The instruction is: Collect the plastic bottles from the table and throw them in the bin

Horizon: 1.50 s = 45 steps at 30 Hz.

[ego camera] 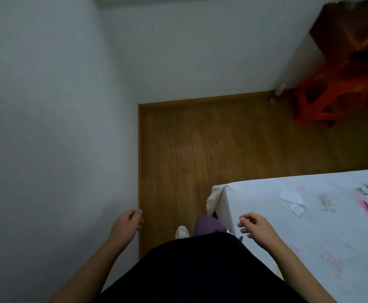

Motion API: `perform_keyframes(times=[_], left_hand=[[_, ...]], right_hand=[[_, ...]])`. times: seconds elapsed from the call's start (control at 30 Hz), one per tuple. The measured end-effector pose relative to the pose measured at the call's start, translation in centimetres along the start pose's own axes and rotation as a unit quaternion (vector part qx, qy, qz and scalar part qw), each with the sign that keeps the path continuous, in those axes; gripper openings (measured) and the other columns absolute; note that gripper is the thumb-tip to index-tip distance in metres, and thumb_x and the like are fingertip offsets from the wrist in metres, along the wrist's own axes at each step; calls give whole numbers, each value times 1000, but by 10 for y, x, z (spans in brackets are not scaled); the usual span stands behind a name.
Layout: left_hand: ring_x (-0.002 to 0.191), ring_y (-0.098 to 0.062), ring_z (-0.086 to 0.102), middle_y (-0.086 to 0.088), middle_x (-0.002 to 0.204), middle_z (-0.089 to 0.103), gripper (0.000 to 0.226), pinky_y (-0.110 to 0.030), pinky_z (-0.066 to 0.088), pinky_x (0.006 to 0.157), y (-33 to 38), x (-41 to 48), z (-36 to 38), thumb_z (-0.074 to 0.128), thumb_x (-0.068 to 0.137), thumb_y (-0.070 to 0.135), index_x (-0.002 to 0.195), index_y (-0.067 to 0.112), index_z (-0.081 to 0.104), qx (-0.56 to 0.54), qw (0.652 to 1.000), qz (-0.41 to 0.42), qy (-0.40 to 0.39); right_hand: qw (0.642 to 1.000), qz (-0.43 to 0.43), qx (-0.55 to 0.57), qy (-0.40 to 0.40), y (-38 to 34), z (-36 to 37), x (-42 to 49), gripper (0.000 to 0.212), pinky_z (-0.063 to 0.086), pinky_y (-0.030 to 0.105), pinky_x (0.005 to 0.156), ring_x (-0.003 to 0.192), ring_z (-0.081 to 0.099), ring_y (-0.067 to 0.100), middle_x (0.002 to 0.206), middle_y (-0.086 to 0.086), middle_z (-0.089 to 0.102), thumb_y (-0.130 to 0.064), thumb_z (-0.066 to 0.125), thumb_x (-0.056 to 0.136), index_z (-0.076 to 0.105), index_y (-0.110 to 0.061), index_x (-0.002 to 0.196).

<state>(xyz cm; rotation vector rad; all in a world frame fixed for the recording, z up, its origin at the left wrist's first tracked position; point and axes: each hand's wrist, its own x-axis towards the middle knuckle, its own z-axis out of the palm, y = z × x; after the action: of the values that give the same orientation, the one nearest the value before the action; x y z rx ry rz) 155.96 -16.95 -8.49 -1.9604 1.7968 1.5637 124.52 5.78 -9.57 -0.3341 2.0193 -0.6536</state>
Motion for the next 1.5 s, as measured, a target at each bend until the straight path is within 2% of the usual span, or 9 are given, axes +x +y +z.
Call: perform_keyframes(times=[0.17,0.43,0.7,0.8,1.03,1.2,1.33,1.43,1.5], left_hand=[[89,-20,67,-5,98,70,29,-31,48,69,66,52,-14,44,106,33,106,15,66,31,998,43,-29],[87,-23,68,-7,97,71,29,-38,51,76,137,152,-54,45,105,31,99,14,68,71,997,8,-12],[84,-23,69,-7,97,72,28,-36,51,75,237,241,-89,45,105,30,103,13,67,94,995,4,19],[84,-23,68,-8,97,71,27,-34,50,68,278,270,-82,44,106,31,102,14,66,114,993,8,-6],[82,-27,69,-10,90,72,29,-39,55,70,402,366,-44,48,104,35,91,16,67,178,978,58,-96],[78,-21,71,-3,86,75,28,-41,58,71,511,423,10,51,101,42,92,22,68,283,933,144,-172],[82,-22,72,-5,88,75,26,-43,61,74,587,436,78,51,101,43,99,23,68,353,878,197,-256],[86,-17,72,-1,95,75,39,-33,58,71,637,439,138,51,99,49,116,19,67,400,834,238,-297],[83,-16,72,1,94,74,35,-29,56,68,669,432,177,50,100,48,115,21,67,430,799,267,-325]], right_hand=[[998,54,18,15,-17,-12,42,15,53,35,74,82,70,22,92,6,74,-22,55,98,67,-13,101],[996,68,61,7,-116,-33,150,16,53,34,78,90,70,23,97,7,73,-23,55,99,66,-13,104],[999,-20,-1,-31,-255,-70,248,16,54,30,73,91,71,23,97,2,75,-30,61,94,68,-20,105],[999,-36,9,-15,-293,-93,268,16,55,32,83,94,68,16,101,-4,71,-33,61,93,67,-26,107],[994,42,89,46,-303,-139,305,14,56,33,80,93,70,21,99,2,72,-30,59,95,66,-23,105],[964,149,175,133,-274,-157,306,9,57,41,91,88,69,16,93,-1,74,-35,57,95,64,-30,93],[915,220,265,209,-258,-166,286,11,54,34,85,88,70,18,96,2,73,-29,57,97,66,-24,93],[874,270,316,253,-238,-170,269,10,51,28,78,88,69,19,93,2,70,-23,57,96,65,-20,91],[849,303,342,265,-220,-173,261,9,51,28,78,91,67,17,96,1,69,-24,56,97,64,-21,92]])
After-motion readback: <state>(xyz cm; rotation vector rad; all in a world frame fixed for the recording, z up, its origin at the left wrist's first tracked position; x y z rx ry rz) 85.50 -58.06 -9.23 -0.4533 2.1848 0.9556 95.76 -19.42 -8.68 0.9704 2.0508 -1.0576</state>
